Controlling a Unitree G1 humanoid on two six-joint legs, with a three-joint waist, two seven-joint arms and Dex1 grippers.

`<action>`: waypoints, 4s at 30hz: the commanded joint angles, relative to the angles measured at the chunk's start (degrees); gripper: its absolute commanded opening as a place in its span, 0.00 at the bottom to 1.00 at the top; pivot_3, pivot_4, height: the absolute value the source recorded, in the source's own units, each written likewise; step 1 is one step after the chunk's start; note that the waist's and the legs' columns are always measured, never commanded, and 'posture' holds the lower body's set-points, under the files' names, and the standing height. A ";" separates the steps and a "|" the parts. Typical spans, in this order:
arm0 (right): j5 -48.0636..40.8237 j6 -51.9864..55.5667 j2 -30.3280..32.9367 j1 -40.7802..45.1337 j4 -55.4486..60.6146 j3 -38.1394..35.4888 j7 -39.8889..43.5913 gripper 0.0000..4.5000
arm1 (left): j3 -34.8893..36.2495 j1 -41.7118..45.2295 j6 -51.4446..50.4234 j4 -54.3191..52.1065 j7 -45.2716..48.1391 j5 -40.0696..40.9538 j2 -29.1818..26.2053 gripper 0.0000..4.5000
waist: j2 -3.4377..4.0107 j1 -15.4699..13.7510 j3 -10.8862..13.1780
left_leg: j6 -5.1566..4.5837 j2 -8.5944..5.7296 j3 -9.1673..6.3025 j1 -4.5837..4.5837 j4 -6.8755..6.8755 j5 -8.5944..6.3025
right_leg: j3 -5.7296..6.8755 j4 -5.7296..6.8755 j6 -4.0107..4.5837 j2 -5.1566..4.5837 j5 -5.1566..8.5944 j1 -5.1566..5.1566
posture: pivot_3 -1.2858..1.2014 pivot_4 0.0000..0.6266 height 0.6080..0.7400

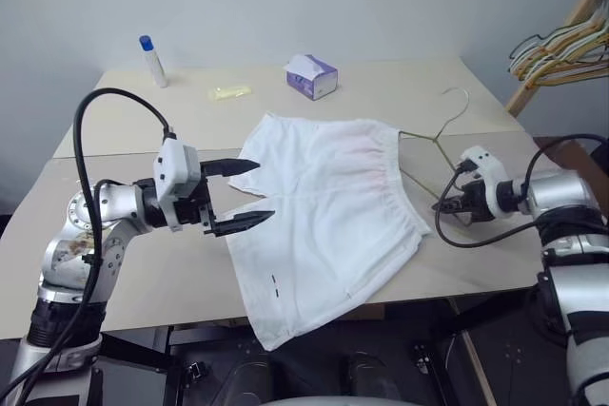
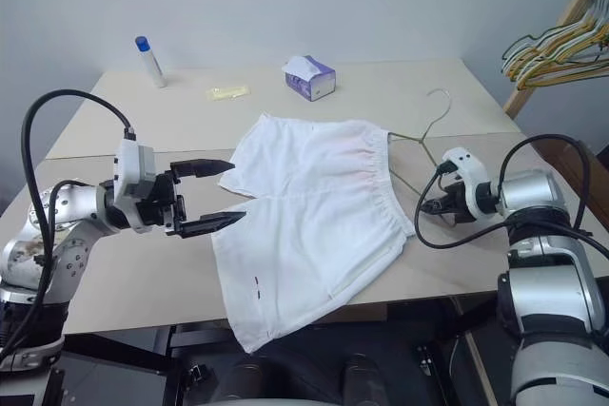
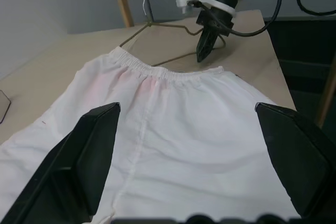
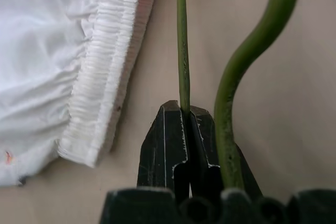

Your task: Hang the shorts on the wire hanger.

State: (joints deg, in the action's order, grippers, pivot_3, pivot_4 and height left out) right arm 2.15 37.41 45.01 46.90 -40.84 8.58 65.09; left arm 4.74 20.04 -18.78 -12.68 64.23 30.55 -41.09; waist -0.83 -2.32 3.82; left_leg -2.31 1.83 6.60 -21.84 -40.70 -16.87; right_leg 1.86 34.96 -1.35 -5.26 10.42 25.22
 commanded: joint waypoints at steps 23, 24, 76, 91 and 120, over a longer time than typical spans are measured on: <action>-2.09 5.29 6.89 -5.37 63.80 5.48 0.18 0.00 | -8.28 29.52 34.03 34.90 14.59 -16.99 1.11 0.99 | 0.08 1.62 -0.06 | 0.04 -0.02 0.04 -0.39 -0.14 0.04 | 0.43 -0.02 0.00 0.01 -0.01 0.02 | 0.54 0.00 1.00; -2.51 5.29 6.99 -5.21 64.10 5.73 0.65 0.00 | -9.21 29.92 35.53 36.27 15.27 -17.98 1.39 0.99 | 0.08 1.63 -0.06 | 0.04 -0.02 0.05 -0.39 -0.15 0.04 | 0.43 -0.03 0.00 0.01 -0.01 0.02 | 0.54 0.00 1.00; -24.22 9.68 14.11 -26.95 63.28 -23.33 -0.22 1.00 | -7.96 22.91 24.00 33.12 15.64 -17.05 1.38 0.00 | 0.08 1.67 -0.07 | -0.41 0.02 -0.04 -0.26 -0.35 -0.22 | 0.42 0.04 0.01 -0.01 -0.01 -0.07 | 0.52 0.07 1.00; -19.57 5.00 -13.21 -23.10 47.80 -7.93 -21.08 0.96 | -7.55 22.33 22.18 30.83 15.27 -16.43 0.40 0.00 | 0.06 2.91 -0.09 | -0.24 -0.01 -0.07 -0.18 -0.27 -0.12 | 0.32 0.08 0.01 0.02 -0.01 -0.11 | 0.54 0.07 1.00; -19.98 0.76 -5.64 -29.87 58.78 -11.08 -22.02 0.01 | -6.08 17.22 22.26 34.00 13.90 -16.98 -2.59 0.00 | 0.06 1.81 -0.09 | -0.35 0.00 -0.06 -0.18 -0.26 -0.18 | 0.37 0.05 0.01 0.01 -0.01 -0.10 | 0.54 0.06 1.00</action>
State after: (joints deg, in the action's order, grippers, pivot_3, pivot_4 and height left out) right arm -18.39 39.31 38.43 16.73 17.35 0.46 44.41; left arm -2.98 36.95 0.85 21.36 77.32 13.52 -42.04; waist -0.78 -0.51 3.73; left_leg -2.66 1.83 6.55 -22.01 -40.96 -17.06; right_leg 2.22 35.01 -1.34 -5.24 10.41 25.12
